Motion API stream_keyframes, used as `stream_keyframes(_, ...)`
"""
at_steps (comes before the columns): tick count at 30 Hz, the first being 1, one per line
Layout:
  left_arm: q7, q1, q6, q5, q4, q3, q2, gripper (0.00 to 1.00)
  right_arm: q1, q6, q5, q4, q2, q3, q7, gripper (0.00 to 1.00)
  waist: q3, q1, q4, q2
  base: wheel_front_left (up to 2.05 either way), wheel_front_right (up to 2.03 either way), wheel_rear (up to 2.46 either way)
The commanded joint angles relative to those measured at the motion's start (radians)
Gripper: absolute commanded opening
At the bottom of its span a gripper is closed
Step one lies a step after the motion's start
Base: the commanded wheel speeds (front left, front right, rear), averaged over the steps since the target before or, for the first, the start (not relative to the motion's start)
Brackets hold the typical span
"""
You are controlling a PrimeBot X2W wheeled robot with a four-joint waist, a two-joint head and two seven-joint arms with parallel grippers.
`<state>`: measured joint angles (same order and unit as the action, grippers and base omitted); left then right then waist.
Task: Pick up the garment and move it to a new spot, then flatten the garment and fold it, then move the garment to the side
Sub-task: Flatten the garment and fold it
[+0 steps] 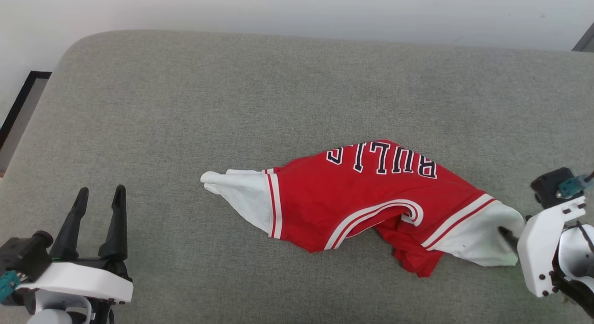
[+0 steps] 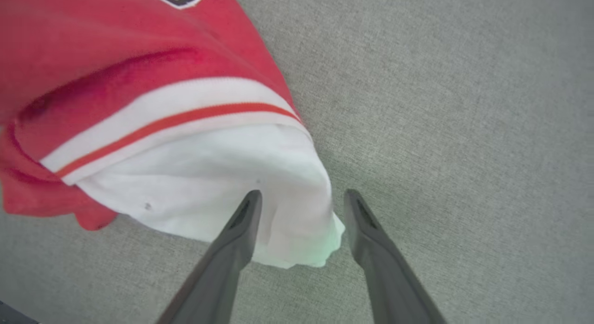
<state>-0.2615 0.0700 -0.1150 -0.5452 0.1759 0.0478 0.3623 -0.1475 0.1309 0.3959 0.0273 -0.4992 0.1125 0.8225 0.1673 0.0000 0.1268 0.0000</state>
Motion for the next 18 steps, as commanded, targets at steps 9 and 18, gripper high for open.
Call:
stream_keyframes(9,-0.005,0.027,-0.009,-0.004,0.006,0.001,0.003,1.00,-0.035,0.000,-0.017,-0.099,0.017,-0.021,-0.070,0.00,0.015,0.0000,-0.001,0.0000,0.00,0.00,0.00)
stream_keyframes(18,-0.005,0.039,-0.013,-0.009,0.006,0.010,0.004,1.00,-0.136,0.000,-0.057,-0.135,-0.035,-0.080,-0.130,0.00,0.036,0.0000,0.003,0.0000,0.00,0.00,0.00)
